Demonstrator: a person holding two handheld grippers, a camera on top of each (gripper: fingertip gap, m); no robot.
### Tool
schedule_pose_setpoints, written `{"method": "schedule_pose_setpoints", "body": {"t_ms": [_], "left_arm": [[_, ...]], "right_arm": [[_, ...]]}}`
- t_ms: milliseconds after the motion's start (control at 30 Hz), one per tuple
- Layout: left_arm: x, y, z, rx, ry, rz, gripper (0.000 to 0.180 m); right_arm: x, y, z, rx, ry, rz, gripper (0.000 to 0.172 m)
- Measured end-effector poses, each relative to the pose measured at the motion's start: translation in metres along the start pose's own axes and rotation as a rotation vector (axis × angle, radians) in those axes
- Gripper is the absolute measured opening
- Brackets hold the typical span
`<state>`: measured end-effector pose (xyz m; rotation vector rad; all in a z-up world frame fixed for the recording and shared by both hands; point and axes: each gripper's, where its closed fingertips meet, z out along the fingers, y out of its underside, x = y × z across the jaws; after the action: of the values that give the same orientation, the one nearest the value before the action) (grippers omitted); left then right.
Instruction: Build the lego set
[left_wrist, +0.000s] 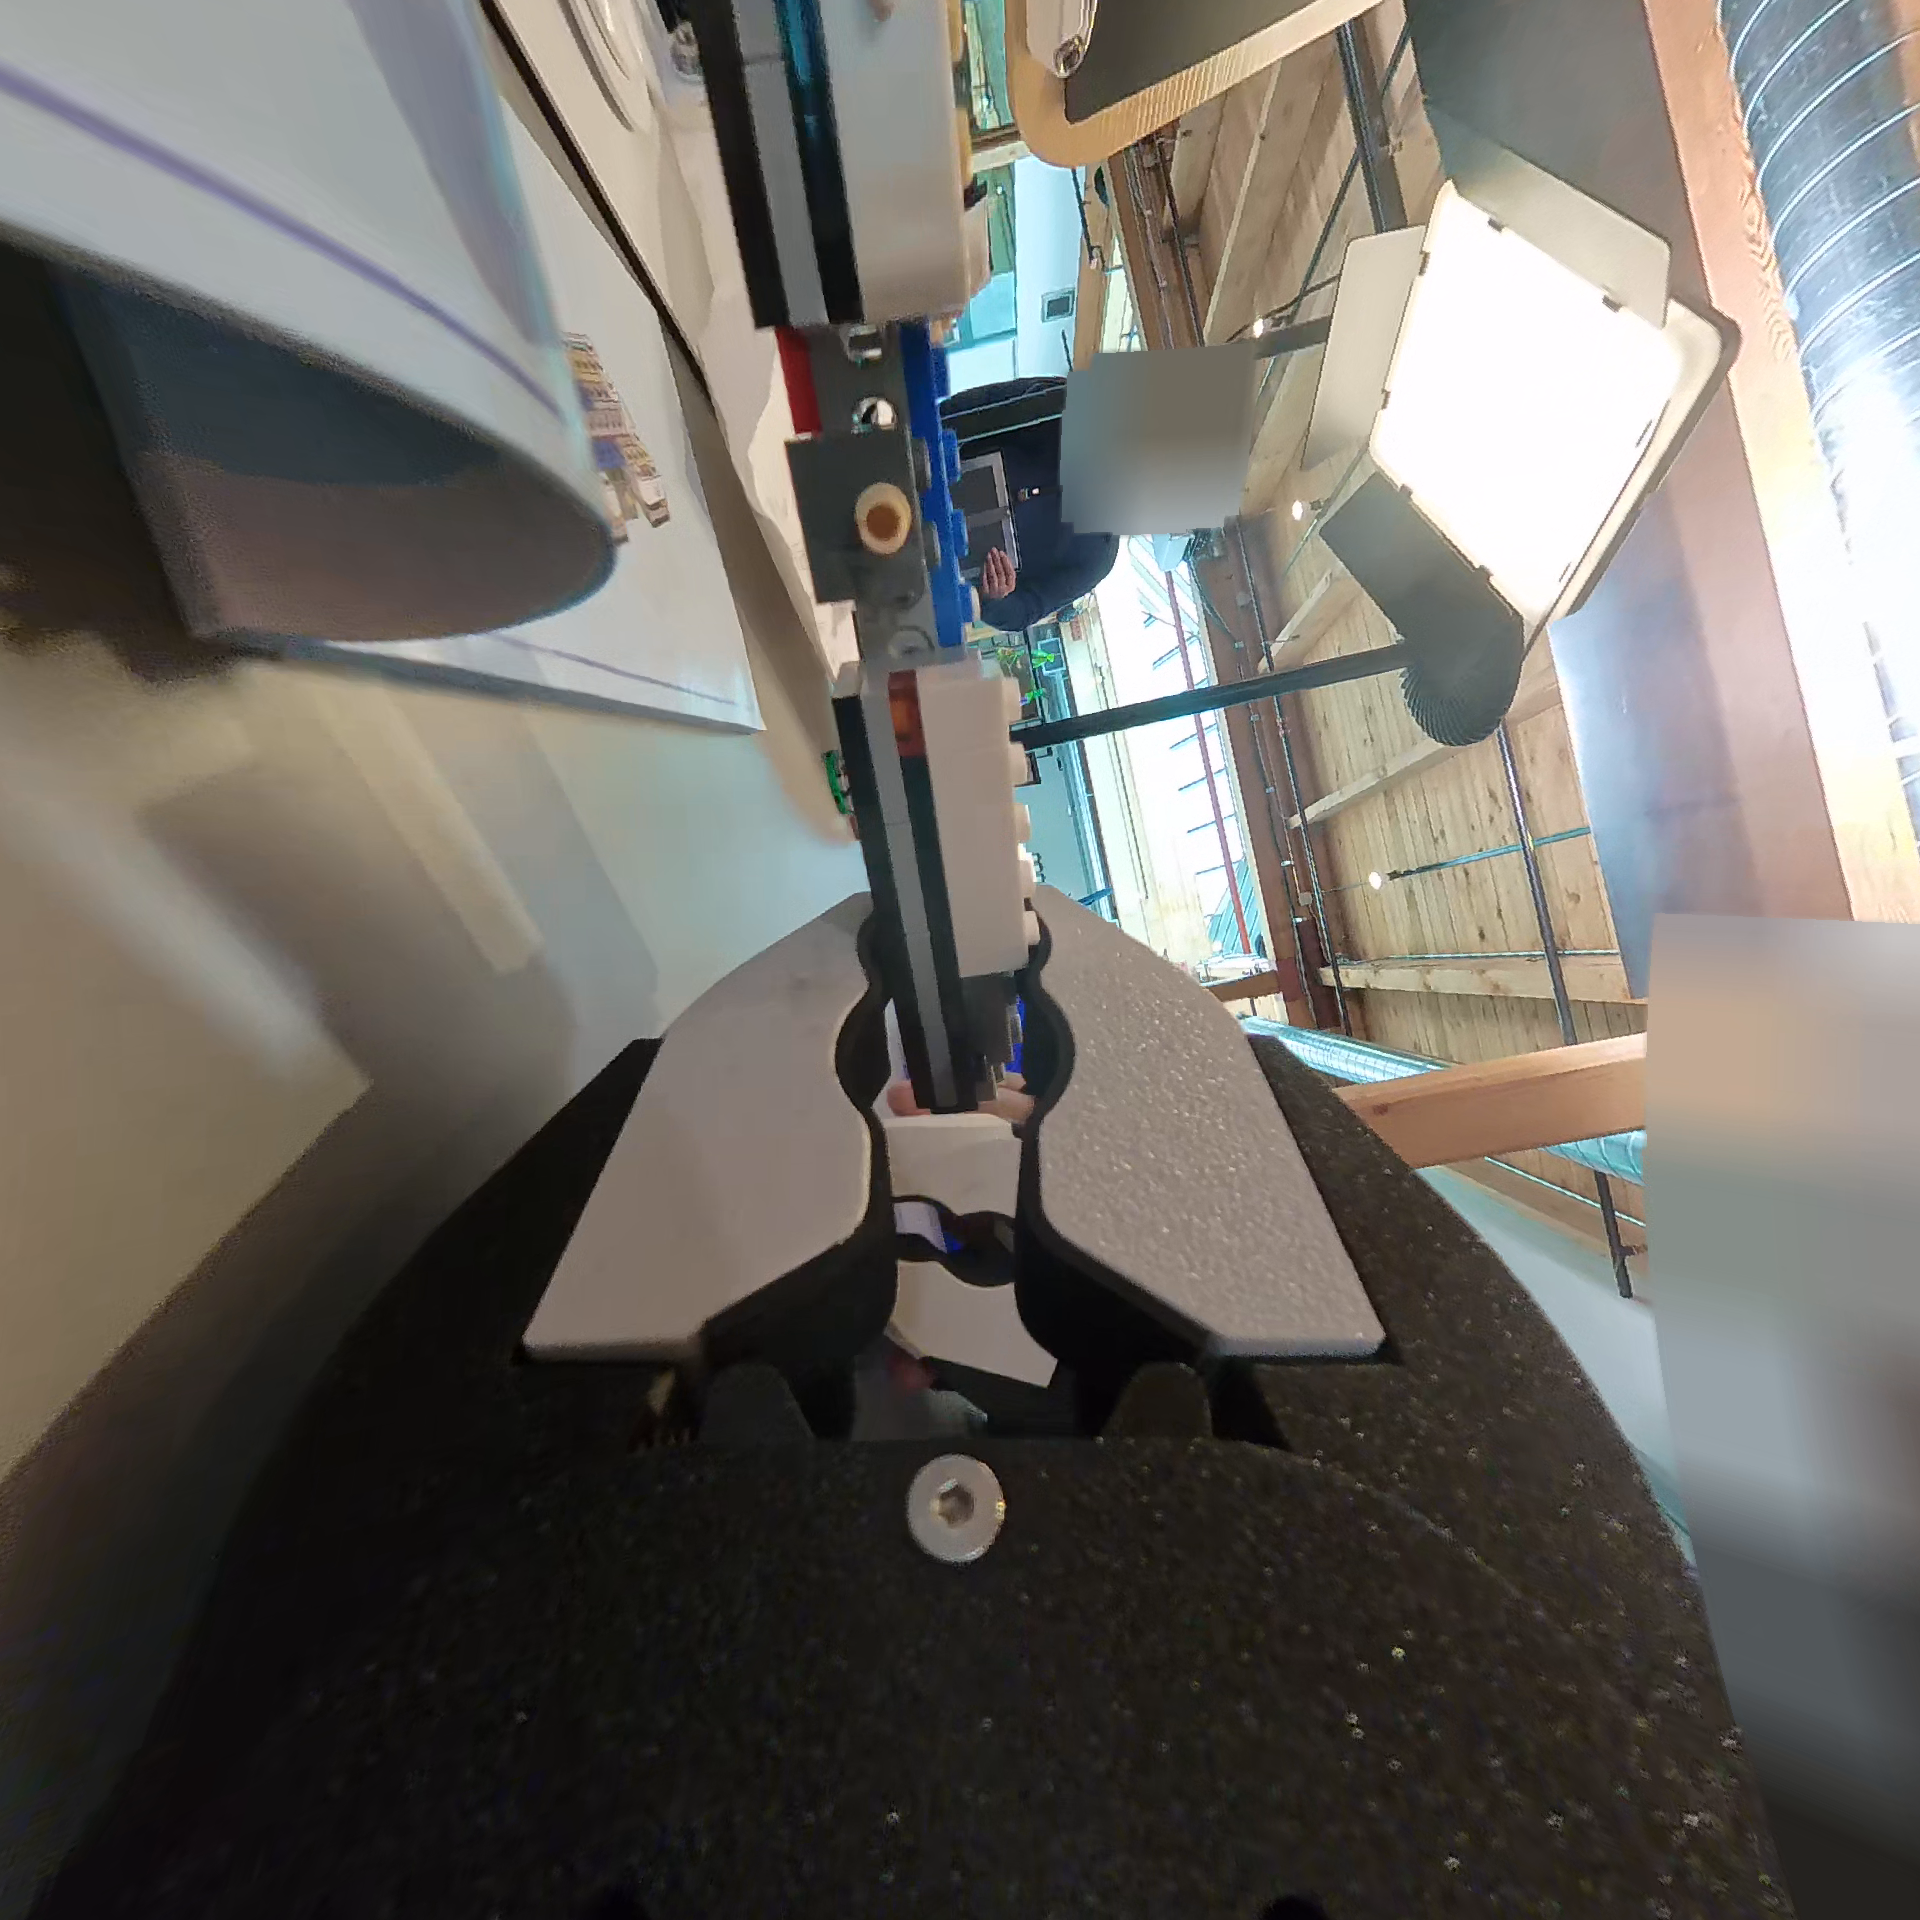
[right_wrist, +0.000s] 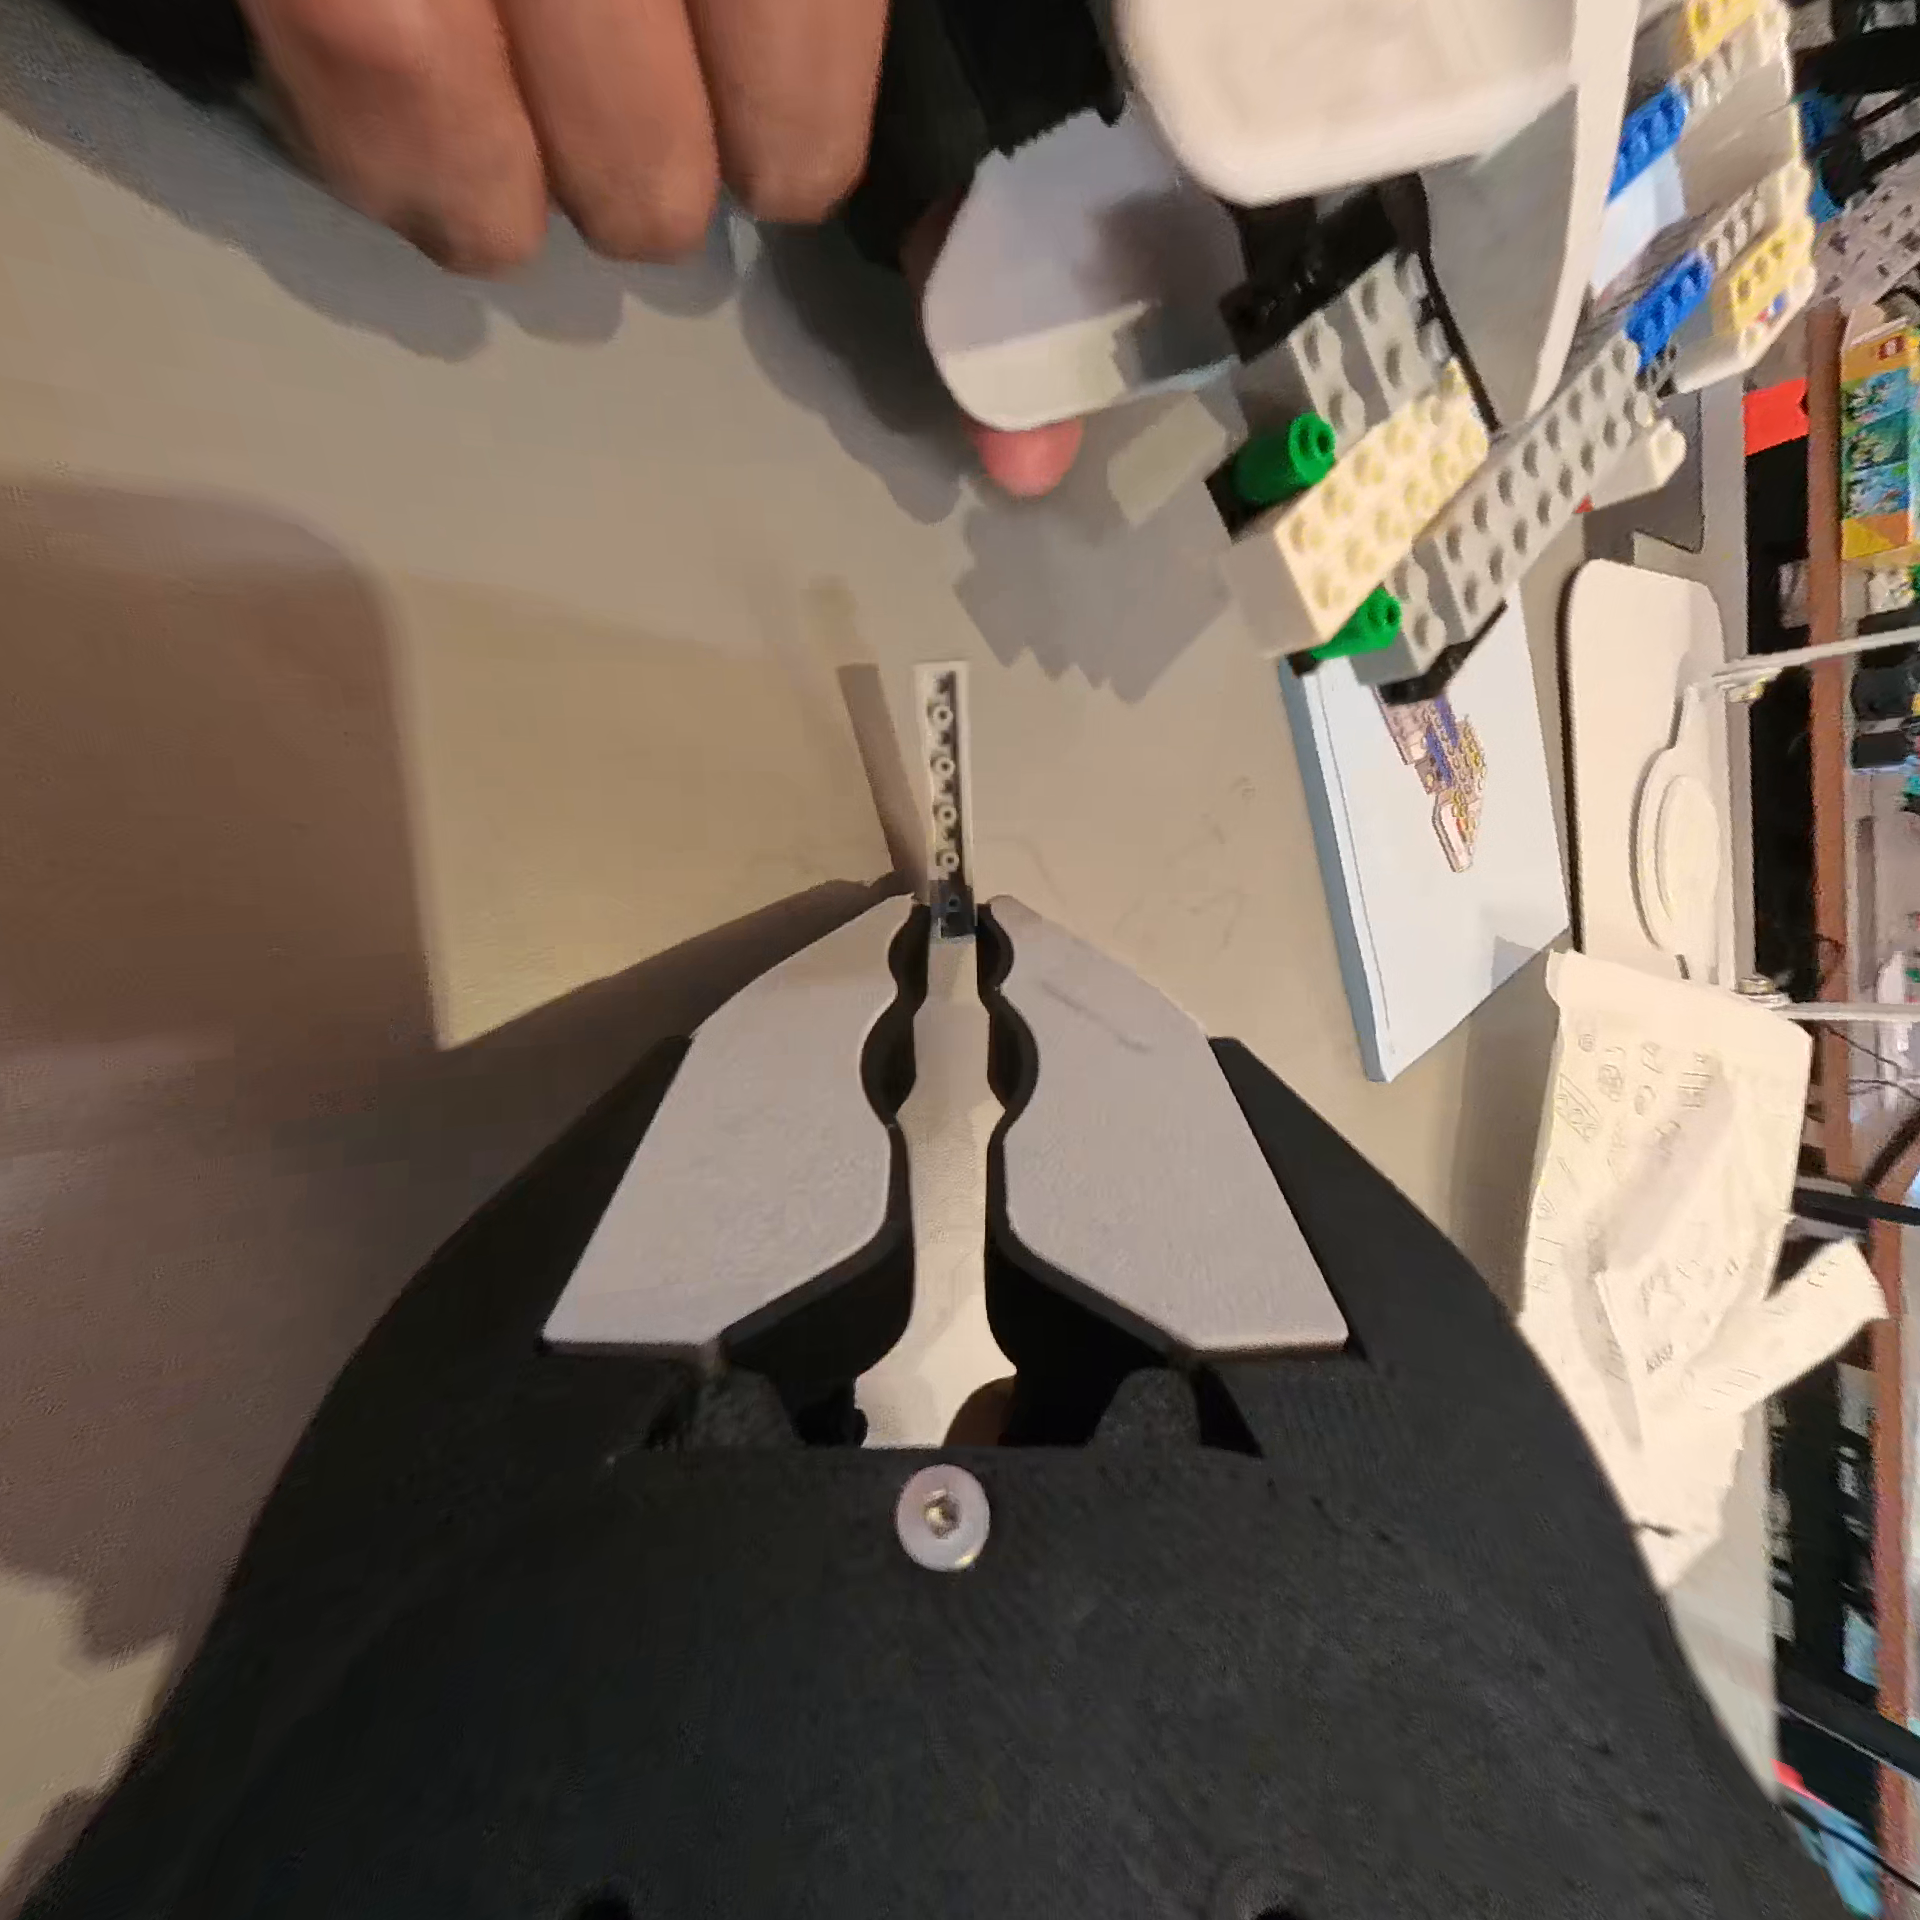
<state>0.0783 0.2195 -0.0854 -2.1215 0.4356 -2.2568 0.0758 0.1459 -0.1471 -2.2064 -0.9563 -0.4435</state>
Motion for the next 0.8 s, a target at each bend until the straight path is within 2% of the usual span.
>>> {"method": "schedule_pose_setpoints", "body": {"t_ms": [267,600,800], "left_arm": [[0.004,-0.006,0.042,-0.064,0.027,0.085,0.021],[0.009,-0.004,0.029,-0.052,0.135,0.016,0.021],[0.010,-0.001,0.023,-0.062,0.124,0.043,0.021]], "right_arm": [[0.008,0.013,-0.009,0.052,0.006,0.105,0.014],[0.010,0.002,-0.003,0.127,-0.082,0.227,0.015],[0.008,-0.014,-0.001,0.173,-0.098,0.165,0.002]]}}
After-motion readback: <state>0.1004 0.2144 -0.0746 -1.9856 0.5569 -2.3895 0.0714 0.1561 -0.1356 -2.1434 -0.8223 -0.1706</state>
